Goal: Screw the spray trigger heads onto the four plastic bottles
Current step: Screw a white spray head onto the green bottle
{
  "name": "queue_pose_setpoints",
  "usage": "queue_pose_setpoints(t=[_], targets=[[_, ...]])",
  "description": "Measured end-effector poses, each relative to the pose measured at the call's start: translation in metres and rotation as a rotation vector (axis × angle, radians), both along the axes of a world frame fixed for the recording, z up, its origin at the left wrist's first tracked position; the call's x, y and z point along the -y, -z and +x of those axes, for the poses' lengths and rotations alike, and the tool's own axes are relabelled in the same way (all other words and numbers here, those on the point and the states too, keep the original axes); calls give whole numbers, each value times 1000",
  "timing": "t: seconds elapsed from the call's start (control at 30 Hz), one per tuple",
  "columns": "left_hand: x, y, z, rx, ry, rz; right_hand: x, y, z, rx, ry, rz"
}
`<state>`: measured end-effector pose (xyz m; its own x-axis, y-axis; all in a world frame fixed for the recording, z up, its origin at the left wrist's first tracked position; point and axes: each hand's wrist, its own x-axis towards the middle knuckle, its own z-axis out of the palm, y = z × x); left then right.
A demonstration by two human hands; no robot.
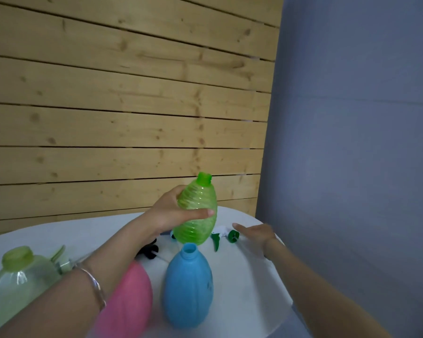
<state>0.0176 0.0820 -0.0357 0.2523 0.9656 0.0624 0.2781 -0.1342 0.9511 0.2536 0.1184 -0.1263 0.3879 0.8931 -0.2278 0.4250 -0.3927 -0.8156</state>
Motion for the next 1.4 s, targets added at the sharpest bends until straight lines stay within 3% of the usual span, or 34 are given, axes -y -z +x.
queue_pose_setpoints(t=[0.2, 0.3, 0.37, 0.47, 0.53, 0.97, 1.1, 1.4], targets=[[-6, 7, 3, 16, 40, 16, -12, 25, -16, 170, -56, 87], [-4, 7, 5, 57, 13, 30, -11, 27, -13, 121, -10, 132], [-1, 3, 7, 101, -7, 48, -5, 16, -7, -42, 67, 170], [8, -12, 12, 149, -12, 106, 6, -22, 6, -522, 131, 293], [18, -23, 17, 154, -9, 140, 21, -60, 15, -741, 88, 364], [144, -38, 36, 160, 83, 74, 192, -265, -6, -1190, -242, 958], [188, -26, 30, 129, 96, 53, 222, -268, -41, -1174, -298, 1016], [234, -30, 0, 129, 112, 30, 258, -227, -86, -1112, -324, 931]])
